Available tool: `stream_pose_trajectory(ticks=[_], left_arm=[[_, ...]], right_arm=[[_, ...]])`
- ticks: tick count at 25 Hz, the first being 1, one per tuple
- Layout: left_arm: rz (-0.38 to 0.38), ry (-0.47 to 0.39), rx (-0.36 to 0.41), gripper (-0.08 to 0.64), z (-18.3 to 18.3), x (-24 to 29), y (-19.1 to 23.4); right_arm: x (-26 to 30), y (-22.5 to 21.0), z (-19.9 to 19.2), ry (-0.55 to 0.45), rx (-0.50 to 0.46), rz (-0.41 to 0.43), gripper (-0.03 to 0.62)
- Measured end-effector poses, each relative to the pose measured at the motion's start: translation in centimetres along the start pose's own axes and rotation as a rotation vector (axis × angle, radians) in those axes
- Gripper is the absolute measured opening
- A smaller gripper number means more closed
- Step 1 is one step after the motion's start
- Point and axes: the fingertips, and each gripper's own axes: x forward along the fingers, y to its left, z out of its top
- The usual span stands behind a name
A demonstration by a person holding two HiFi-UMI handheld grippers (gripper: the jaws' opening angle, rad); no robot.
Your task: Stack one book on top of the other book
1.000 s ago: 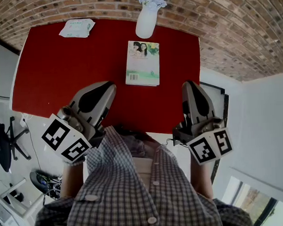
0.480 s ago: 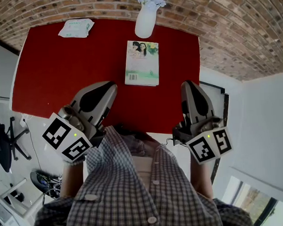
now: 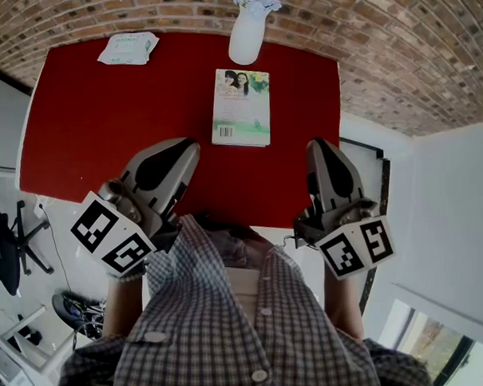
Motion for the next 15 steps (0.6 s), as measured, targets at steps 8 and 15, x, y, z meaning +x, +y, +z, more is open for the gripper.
stream_pose_trajectory(ticks=[8,15], left_arm=[[0.0,0.008,-0.003,0.008,-0.25,-0.19,0.02],[0.001,0.013,0.002,0.008,-0.38,-0.25,-0.06]], right_arm=[[0.19,0.31,-0.26,0.007,0.004,0.01,0.006],[0.16,0.46,-0.69,0.026,-0.009,0.017,0.006]])
